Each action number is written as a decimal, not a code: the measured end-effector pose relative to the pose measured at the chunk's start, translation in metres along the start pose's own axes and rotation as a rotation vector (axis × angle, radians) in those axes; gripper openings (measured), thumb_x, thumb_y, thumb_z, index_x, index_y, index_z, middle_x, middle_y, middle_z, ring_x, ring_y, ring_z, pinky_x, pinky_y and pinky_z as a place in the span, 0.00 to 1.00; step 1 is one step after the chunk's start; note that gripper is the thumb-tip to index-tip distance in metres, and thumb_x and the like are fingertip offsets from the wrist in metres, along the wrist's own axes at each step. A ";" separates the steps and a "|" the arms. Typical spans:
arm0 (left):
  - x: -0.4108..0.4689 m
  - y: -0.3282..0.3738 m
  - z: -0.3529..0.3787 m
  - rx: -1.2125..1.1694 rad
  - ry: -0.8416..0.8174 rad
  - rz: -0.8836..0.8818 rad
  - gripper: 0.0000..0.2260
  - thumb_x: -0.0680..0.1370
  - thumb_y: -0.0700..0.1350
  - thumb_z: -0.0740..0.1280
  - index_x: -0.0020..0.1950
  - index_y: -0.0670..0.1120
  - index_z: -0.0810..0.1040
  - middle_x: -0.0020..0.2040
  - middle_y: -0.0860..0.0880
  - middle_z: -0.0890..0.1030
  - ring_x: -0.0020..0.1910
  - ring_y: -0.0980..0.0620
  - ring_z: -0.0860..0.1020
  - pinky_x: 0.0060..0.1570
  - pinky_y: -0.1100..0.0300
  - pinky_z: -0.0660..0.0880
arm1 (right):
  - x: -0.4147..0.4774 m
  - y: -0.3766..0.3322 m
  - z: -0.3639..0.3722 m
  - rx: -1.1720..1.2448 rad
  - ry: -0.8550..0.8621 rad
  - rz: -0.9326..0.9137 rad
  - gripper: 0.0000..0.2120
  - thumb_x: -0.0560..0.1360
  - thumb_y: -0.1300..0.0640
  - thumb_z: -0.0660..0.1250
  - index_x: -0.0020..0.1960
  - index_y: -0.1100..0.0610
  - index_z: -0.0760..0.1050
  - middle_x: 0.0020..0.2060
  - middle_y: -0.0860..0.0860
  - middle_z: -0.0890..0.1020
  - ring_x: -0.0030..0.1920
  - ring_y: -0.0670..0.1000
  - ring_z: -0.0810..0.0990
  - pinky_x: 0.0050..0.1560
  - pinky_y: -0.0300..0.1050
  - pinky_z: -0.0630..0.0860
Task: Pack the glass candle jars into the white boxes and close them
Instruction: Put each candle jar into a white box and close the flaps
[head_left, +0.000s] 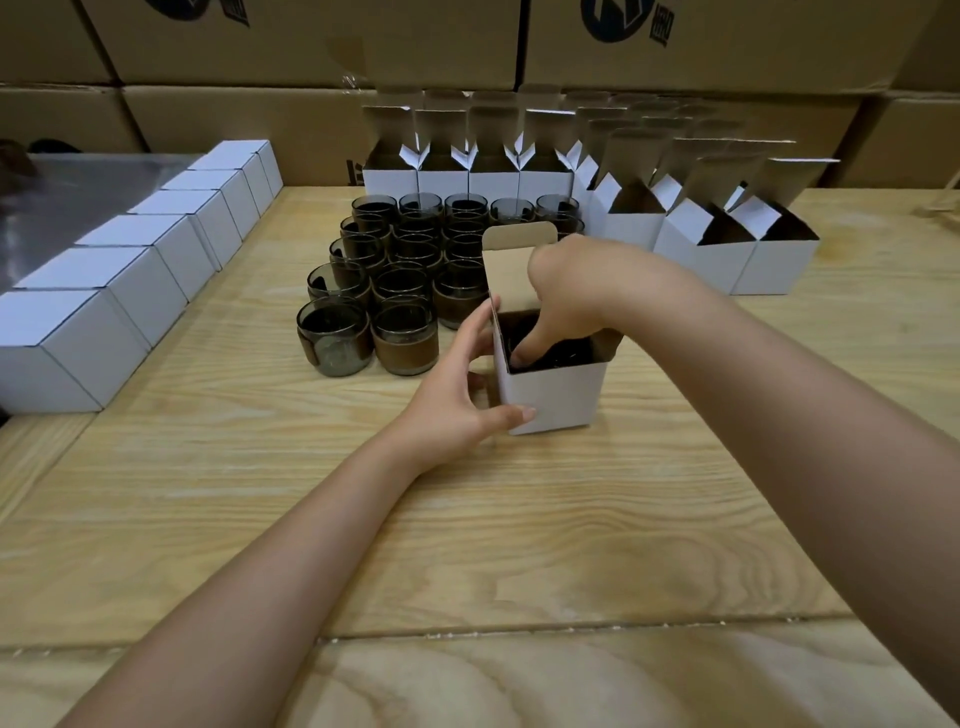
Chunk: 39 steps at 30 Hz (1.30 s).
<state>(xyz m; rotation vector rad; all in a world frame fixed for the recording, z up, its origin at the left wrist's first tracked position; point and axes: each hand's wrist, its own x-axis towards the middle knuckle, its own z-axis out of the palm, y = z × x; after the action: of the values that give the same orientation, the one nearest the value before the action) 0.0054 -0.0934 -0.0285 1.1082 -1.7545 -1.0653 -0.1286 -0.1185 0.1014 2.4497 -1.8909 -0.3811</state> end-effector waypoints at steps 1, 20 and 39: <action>0.000 0.001 0.000 0.001 0.000 0.002 0.48 0.66 0.46 0.77 0.77 0.60 0.52 0.69 0.52 0.71 0.67 0.54 0.71 0.62 0.47 0.74 | -0.001 -0.003 0.001 -0.015 -0.004 0.010 0.25 0.66 0.37 0.73 0.35 0.56 0.65 0.35 0.52 0.73 0.36 0.52 0.76 0.37 0.46 0.76; 0.001 0.001 0.002 -0.073 -0.018 0.017 0.48 0.70 0.37 0.76 0.78 0.56 0.49 0.75 0.54 0.65 0.68 0.65 0.67 0.62 0.62 0.73 | -0.015 0.028 0.108 1.941 0.652 0.138 0.14 0.80 0.62 0.60 0.63 0.51 0.72 0.54 0.46 0.80 0.51 0.45 0.80 0.46 0.38 0.77; -0.006 0.013 0.007 -0.107 -0.005 0.065 0.26 0.72 0.31 0.72 0.65 0.50 0.72 0.67 0.50 0.72 0.63 0.47 0.74 0.60 0.49 0.75 | -0.007 0.022 0.119 1.974 0.498 -0.179 0.19 0.78 0.68 0.59 0.59 0.46 0.73 0.48 0.41 0.84 0.51 0.44 0.82 0.48 0.42 0.78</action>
<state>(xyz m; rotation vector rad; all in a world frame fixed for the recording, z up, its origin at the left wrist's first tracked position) -0.0026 -0.0827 -0.0200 0.9770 -1.7051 -1.1091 -0.1752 -0.1024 -0.0094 2.4441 -1.7745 2.9835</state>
